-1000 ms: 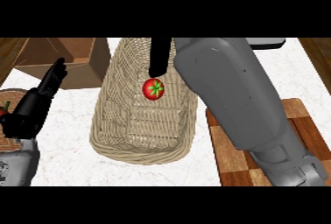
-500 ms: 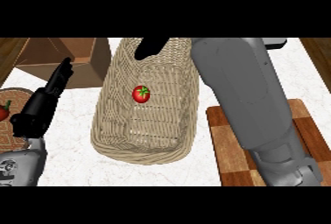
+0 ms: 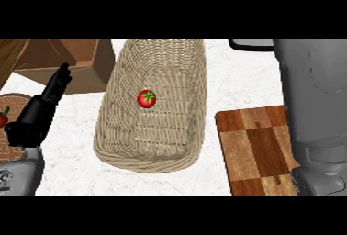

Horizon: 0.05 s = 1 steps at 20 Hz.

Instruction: Pick the tomato from the cutting board and place it in the basket

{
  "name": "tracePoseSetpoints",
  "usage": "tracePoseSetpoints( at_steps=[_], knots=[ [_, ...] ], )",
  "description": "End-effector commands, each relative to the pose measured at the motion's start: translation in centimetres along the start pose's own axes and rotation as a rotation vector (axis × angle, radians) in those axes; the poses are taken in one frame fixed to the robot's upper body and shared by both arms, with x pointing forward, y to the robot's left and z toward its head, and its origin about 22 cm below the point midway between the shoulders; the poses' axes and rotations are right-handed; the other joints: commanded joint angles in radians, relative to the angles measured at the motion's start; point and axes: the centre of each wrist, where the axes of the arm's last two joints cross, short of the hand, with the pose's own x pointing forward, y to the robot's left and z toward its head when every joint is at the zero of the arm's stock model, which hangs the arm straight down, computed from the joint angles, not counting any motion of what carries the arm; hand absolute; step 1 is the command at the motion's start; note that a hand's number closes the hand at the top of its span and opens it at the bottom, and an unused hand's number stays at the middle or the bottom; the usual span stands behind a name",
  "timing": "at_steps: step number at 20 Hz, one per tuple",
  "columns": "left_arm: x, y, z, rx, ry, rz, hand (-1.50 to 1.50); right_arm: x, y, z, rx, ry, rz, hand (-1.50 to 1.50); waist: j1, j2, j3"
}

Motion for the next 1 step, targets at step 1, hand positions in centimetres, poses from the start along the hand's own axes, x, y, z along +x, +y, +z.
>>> tracePoseSetpoints(
  at_steps=[1],
  knots=[
    [-0.72,0.51,0.10,0.006,0.007,0.007,0.00,-2.19,-6.50,-0.50,-0.118,0.012,-0.082,-1.50,-0.007,-0.001,0.000]
  ],
)
